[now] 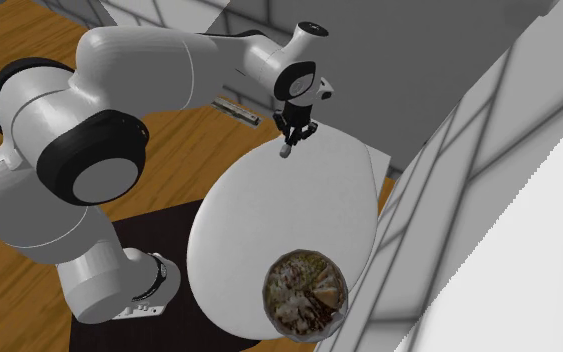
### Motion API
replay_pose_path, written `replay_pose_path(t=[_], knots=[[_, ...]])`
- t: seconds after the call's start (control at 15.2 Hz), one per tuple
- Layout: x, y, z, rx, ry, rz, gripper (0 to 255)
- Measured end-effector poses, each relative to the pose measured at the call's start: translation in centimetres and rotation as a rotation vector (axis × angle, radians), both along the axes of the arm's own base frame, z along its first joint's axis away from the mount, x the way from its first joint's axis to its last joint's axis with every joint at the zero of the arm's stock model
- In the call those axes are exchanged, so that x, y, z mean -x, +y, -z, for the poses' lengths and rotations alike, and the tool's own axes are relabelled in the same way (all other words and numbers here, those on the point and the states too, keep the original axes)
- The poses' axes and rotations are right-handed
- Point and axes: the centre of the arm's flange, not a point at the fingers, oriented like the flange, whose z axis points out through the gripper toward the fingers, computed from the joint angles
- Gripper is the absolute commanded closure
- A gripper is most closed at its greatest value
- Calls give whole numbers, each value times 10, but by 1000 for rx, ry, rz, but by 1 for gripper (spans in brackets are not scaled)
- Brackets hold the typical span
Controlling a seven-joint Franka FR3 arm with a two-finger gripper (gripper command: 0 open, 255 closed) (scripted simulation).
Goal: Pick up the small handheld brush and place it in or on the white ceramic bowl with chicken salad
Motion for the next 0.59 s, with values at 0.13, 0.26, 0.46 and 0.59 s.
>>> replay_pose_path(t=[0.13,0.26,0.46,0.59], knots=[[0,1,0,0,1,0,255],[0,1,0,0,1,0,255],[1,1,-1,0,3,-2,255],[2,1,-9,1,5,-3,255]])
